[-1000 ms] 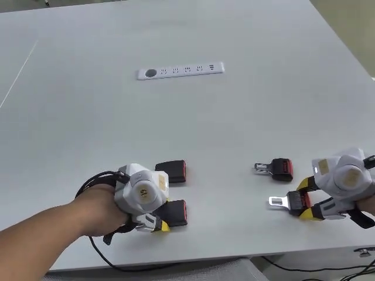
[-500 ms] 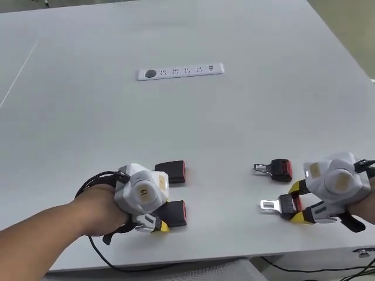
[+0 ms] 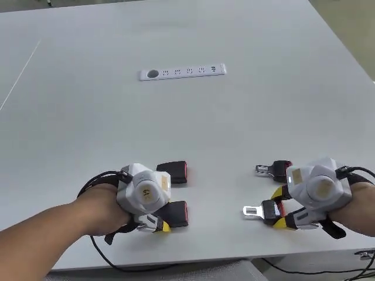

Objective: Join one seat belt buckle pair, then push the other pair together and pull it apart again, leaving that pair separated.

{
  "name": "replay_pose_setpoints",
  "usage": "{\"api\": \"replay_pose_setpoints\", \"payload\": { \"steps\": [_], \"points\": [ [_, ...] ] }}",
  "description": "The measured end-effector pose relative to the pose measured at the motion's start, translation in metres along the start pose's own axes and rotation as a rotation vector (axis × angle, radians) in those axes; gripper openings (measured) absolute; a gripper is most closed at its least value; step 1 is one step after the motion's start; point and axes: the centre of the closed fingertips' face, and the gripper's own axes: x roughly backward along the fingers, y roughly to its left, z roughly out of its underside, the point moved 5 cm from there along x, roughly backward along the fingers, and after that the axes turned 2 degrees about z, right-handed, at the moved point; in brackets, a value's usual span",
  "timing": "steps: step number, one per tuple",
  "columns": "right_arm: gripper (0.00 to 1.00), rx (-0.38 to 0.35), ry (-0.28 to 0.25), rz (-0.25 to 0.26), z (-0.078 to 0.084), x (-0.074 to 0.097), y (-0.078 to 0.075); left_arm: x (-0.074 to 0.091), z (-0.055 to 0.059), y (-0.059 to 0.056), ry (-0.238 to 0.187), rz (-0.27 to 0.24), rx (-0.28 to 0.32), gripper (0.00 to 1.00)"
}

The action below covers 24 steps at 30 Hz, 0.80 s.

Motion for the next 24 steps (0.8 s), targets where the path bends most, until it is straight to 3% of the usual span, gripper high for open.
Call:
{"api": "replay_pose_setpoints", "payload": {
  "steps": [24],
  "points": [
    [0.33,0.0,-0.072,-0.007,-0.048,-0.027,0.008,0.0,0.0,0.0,0.002,-0.002,0.0,0.35]
  ]
}}
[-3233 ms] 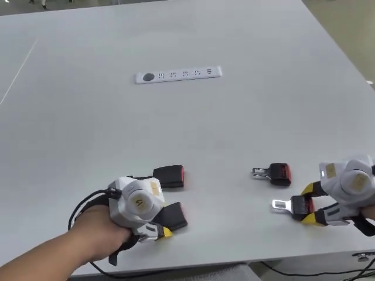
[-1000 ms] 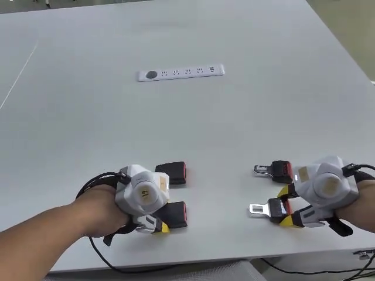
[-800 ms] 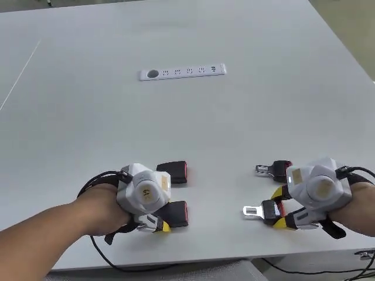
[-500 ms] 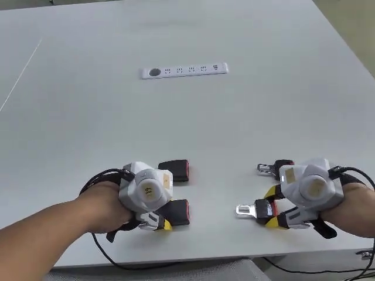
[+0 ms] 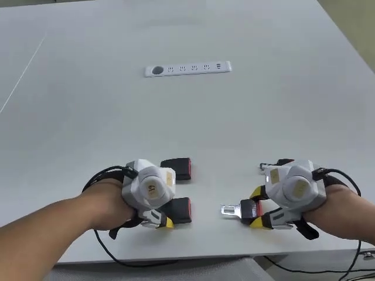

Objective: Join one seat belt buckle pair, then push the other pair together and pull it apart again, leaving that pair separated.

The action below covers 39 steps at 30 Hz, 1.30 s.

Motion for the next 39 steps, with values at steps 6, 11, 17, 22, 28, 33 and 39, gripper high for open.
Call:
{"api": "replay_pose_setpoints", "payload": {
  "steps": [6,11,17,22,28,33,39],
  "points": [
    [0.33,0.01,-0.015,0.001,-0.013,-0.008,0.004,0.0,0.0,0.0,0.002,-0.001,-0.001,0.35],
    [0.33,0.015,-0.02,0.006,-0.024,-0.015,0.005,0.0,0.0,0.0,0.003,-0.001,-0.001,0.35],
    [0.33,0.02,-0.029,0.009,-0.035,-0.022,0.007,0.0,0.0,0.0,0.004,-0.001,-0.001,0.35],
    [0.33,0.011,-0.037,0.007,-0.043,-0.027,0.005,0.0,0.0,-0.001,0.003,-0.001,-0.001,0.35],
    [0.33,0.031,-0.041,0.006,-0.052,-0.033,0.009,0.0,0.0,-0.001,0.001,-0.003,-0.001,0.35],
    [0.33,0.039,-0.035,0.014,-0.052,-0.032,0.008,0.001,0.0,-0.001,0.002,-0.002,-0.001,0.35],
    [0.33,0.041,-0.043,0.02,-0.055,-0.033,0.009,0.001,0.0,-0.001,0.004,-0.002,-0.001,0.35]
  ]
}}
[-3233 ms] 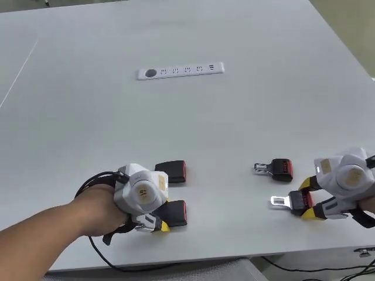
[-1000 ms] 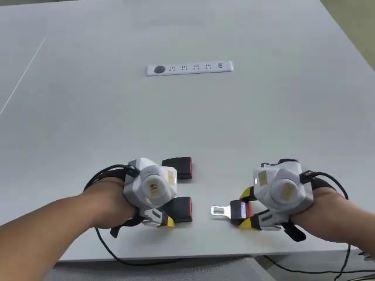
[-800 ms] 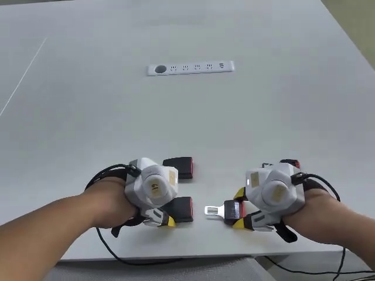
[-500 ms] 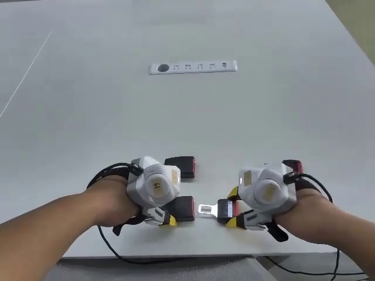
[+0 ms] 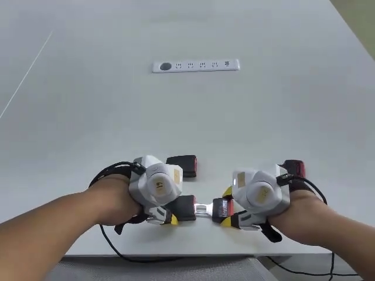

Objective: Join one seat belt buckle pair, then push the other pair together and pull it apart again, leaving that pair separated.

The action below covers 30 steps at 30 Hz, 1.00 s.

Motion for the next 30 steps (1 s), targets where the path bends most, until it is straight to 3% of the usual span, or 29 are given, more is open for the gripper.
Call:
{"api": "replay_pose_setpoints", "payload": {
  "steps": [13,30],
  "points": [
    [0.33,0.016,-0.025,0.004,-0.008,-0.007,0.0,0.0,0.0,0.001,-0.004,0.006,-0.012,0.35],
    [0.3,0.026,-0.005,-0.011,-0.012,-0.01,-0.003,-0.001,0.0,0.001,0.002,0.026,-0.054,0.34]
  ]
}}
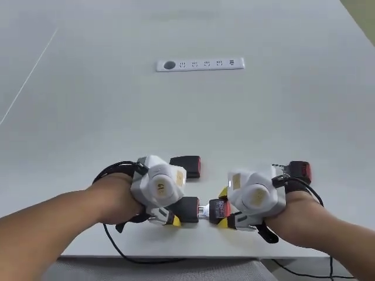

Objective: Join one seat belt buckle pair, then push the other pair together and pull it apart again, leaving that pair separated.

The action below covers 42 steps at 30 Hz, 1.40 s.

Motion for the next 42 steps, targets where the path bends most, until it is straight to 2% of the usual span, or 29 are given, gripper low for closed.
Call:
{"api": "replay_pose_setpoints", "payload": {
  "steps": [10,21,23,24,33,36,42],
  "points": [
    [0.3,0.0,0.007,0.001,-0.003,-0.002,0.0,0.0,-0.001,0.0,0.016,-0.002,0.002,0.33],
    [0.29,-0.001,0.001,0.003,-0.011,-0.008,0.001,0.0,0.0,-0.001,-0.003,-0.001,-0.006,0.33],
    [0.29,-0.005,0.022,0.004,-0.012,-0.01,0.005,0.0,-0.001,-0.003,0.003,-0.008,-0.008,0.33],
    [0.29,0.012,0.013,0.006,-0.014,-0.01,0.003,0.001,-0.001,-0.003,0.002,-0.009,-0.004,0.33],
    [0.29,-0.011,0.01,0.011,-0.012,-0.008,0.002,0.001,0.001,-0.001,-0.003,-0.003,-0.01,0.33],
    [0.29,0.001,0.008,0.005,-0.01,-0.007,0.001,0.001,0.001,0.0,-0.003,-0.001,-0.011,0.33],
    [0.29,0.013,0.009,-0.001,-0.01,-0.008,-0.001,0.002,0.003,0.001,-0.029,0.005,0.01,0.32]
  ]
}}
